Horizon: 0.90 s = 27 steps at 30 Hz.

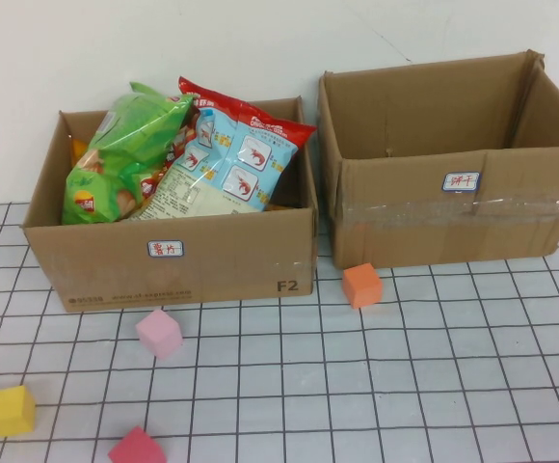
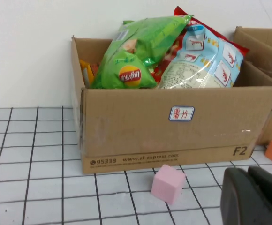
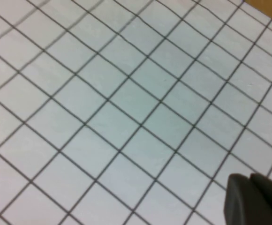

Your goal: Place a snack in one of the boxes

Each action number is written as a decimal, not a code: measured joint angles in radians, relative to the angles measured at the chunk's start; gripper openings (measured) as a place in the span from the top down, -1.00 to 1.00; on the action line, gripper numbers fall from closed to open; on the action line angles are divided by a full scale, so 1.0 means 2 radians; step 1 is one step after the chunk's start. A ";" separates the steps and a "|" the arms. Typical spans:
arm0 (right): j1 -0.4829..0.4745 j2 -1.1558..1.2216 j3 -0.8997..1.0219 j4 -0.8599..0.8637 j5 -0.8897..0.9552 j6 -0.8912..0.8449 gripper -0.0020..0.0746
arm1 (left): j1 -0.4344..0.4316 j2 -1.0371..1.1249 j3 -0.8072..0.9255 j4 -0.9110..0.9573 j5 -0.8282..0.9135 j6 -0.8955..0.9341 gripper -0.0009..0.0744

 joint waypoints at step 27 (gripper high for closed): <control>0.000 -0.052 0.044 0.017 -0.004 0.003 0.94 | 0.073 -0.044 0.107 -0.078 0.098 -0.032 0.98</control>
